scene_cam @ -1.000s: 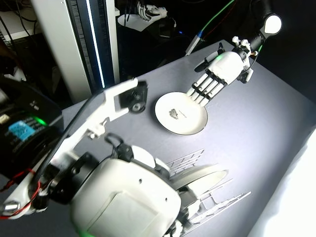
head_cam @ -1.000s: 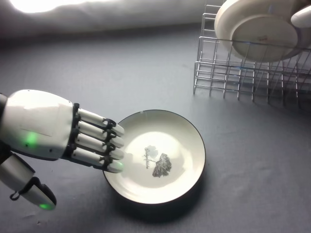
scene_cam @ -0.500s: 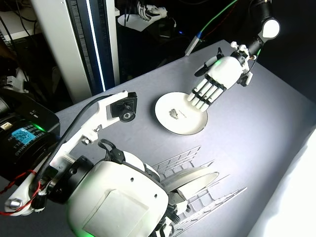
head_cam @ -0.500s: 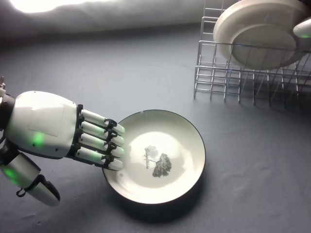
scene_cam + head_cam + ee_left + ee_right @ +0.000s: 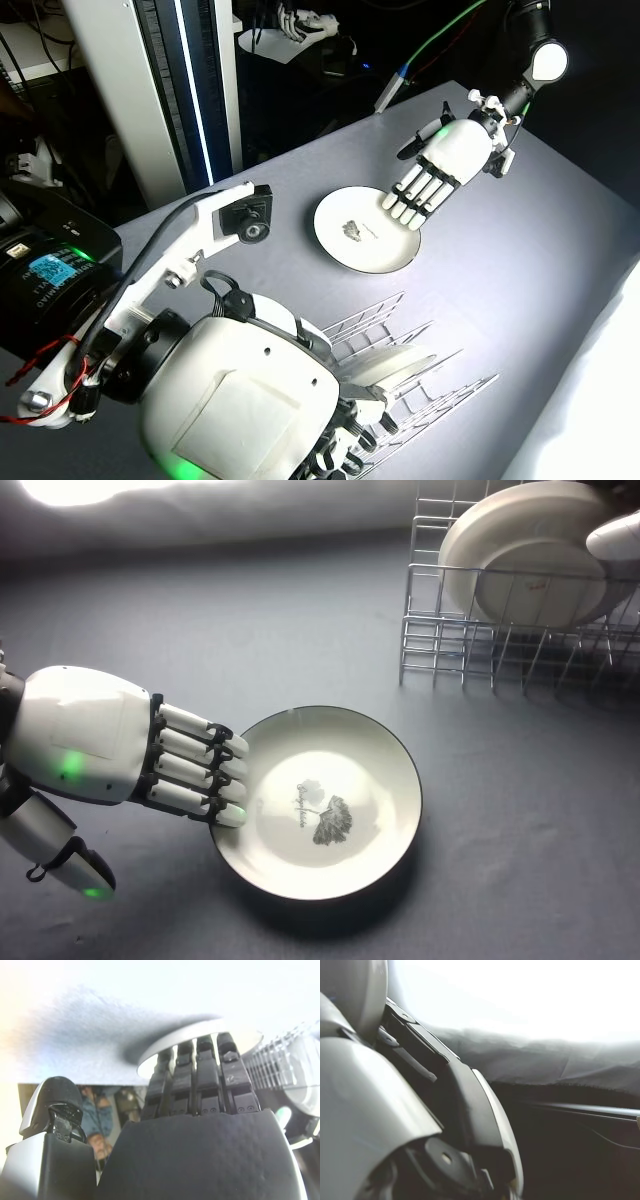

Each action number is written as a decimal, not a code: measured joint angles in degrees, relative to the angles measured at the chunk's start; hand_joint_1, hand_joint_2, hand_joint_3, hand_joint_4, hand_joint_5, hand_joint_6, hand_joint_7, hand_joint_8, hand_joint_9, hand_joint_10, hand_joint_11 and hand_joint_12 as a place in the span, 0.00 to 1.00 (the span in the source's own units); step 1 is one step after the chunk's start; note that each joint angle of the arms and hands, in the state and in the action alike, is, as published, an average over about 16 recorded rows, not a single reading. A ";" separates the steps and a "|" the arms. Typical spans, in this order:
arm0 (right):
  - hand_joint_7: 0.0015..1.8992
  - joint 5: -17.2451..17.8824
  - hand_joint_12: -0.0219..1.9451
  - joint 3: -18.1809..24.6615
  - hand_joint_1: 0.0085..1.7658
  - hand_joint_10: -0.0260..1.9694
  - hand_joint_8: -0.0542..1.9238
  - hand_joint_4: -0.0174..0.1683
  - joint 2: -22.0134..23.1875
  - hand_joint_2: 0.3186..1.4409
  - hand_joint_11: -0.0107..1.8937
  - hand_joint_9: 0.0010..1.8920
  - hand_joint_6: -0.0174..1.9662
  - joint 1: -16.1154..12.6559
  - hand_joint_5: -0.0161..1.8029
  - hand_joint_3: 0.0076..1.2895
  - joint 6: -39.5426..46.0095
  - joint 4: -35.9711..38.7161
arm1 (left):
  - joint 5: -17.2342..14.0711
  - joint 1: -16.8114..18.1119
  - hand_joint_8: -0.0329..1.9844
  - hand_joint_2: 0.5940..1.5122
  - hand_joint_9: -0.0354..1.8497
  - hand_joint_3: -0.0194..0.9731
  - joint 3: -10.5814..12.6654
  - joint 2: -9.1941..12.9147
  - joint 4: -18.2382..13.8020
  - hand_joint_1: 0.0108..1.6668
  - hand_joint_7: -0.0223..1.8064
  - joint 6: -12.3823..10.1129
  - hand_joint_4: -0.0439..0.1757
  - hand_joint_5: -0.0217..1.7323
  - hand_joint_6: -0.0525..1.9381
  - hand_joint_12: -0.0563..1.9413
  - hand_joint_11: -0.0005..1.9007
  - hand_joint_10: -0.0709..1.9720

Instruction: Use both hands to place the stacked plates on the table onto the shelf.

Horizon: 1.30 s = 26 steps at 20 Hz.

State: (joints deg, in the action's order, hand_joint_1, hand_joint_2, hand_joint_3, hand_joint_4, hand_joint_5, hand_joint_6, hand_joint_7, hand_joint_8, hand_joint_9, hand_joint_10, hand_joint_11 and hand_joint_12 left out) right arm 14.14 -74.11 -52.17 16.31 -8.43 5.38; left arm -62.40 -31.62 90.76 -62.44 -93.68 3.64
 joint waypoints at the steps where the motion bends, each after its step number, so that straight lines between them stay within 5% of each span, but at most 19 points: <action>1: 0.42 -0.02 0.68 0.21 0.66 0.10 0.14 0.07 0.01 0.67 0.12 0.38 0.15 -0.34 0.41 0.00 0.00 0.09 | -0.04 -0.14 0.02 0.67 0.06 0.03 0.06 -0.02 0.04 0.00 0.07 0.10 0.19 0.06 0.02 0.09 0.01 0.04; 5: 0.36 0.03 0.66 1.38 0.63 0.03 0.04 0.08 0.01 0.65 0.06 0.33 0.03 -1.82 0.37 0.00 0.01 1.63 | -0.20 -0.85 0.02 0.67 0.06 0.03 0.23 -0.09 0.39 0.00 0.07 0.50 0.18 0.06 0.02 0.08 0.01 0.04; 11: 0.26 1.98 0.57 3.65 0.60 0.02 0.03 0.08 -0.40 0.62 0.02 0.24 0.02 -3.95 0.29 0.00 -0.01 10.49 | -0.18 -2.63 0.02 0.67 0.06 0.03 0.24 -0.21 1.42 0.00 0.07 1.02 0.17 0.06 0.02 0.07 0.01 0.03; 26: 0.04 15.83 0.16 7.52 0.49 0.02 0.03 0.11 -3.83 0.63 0.02 0.03 0.02 -2.87 0.05 0.00 -1.46 52.50 | 1.38 -9.15 0.01 0.68 0.05 0.03 -1.58 0.18 5.73 0.00 0.04 1.05 0.16 0.03 0.02 0.06 0.01 0.03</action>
State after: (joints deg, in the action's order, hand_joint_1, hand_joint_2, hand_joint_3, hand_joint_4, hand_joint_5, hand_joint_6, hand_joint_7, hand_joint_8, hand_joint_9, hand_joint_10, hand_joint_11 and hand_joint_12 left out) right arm 29.97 -66.60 -55.99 13.44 -9.89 57.88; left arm -61.01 -40.77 89.17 -62.26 -87.95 4.69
